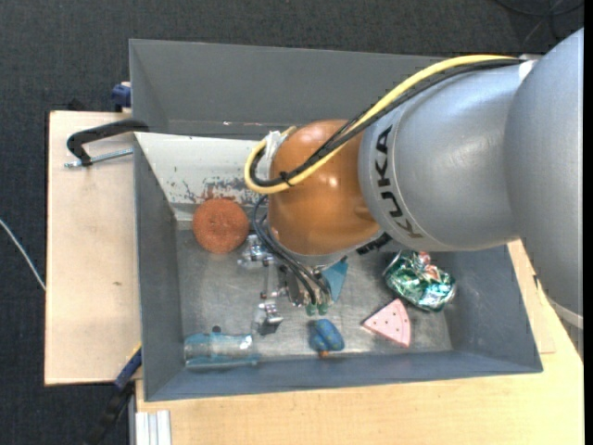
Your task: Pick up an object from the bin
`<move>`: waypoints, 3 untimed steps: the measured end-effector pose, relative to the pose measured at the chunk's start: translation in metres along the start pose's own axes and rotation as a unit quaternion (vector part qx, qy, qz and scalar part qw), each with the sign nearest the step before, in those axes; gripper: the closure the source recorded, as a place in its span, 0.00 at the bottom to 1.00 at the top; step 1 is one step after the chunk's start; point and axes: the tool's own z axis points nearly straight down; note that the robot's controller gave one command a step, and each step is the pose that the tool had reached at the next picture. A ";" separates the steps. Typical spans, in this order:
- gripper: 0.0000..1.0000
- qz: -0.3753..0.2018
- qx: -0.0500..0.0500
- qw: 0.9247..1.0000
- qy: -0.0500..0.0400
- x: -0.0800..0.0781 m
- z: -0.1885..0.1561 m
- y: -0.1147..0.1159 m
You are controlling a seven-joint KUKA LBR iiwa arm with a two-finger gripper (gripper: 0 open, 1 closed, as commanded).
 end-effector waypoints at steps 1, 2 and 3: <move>0.00 -0.080 0.000 0.997 0.001 -0.002 0.003 0.022; 0.00 -0.080 0.000 0.997 0.001 -0.006 0.042 0.045; 0.00 -0.104 0.000 0.995 -0.002 -0.012 0.079 0.055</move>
Offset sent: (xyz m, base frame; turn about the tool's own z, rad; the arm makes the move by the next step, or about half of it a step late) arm -0.0012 0.0475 -0.0491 -0.1554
